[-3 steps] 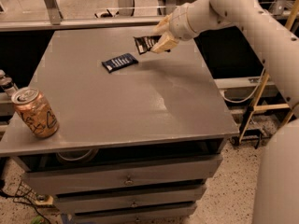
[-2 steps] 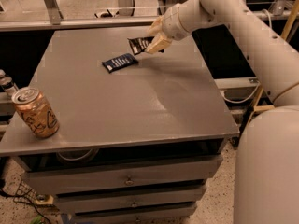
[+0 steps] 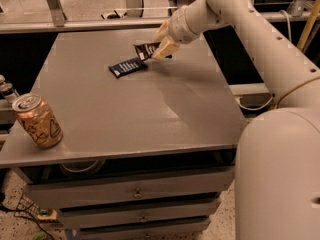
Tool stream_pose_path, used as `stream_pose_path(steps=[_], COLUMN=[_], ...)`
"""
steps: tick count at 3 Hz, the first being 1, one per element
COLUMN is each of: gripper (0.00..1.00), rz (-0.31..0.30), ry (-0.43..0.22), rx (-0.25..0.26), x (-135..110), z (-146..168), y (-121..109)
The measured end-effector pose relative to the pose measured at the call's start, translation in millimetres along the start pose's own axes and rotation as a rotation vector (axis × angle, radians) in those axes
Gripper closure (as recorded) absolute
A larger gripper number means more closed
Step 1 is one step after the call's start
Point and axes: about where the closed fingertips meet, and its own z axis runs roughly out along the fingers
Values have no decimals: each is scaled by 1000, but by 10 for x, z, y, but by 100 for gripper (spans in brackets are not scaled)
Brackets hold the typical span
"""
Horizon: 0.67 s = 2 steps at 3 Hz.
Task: Move rxbar chocolate near rxbar blueberry
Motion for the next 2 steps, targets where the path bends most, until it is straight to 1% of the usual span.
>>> stream_pose_path(steps=[2], gripper=[30], rz=[1], ry=[-4], rx=[-10], x=[-8], z=[66], y=[26])
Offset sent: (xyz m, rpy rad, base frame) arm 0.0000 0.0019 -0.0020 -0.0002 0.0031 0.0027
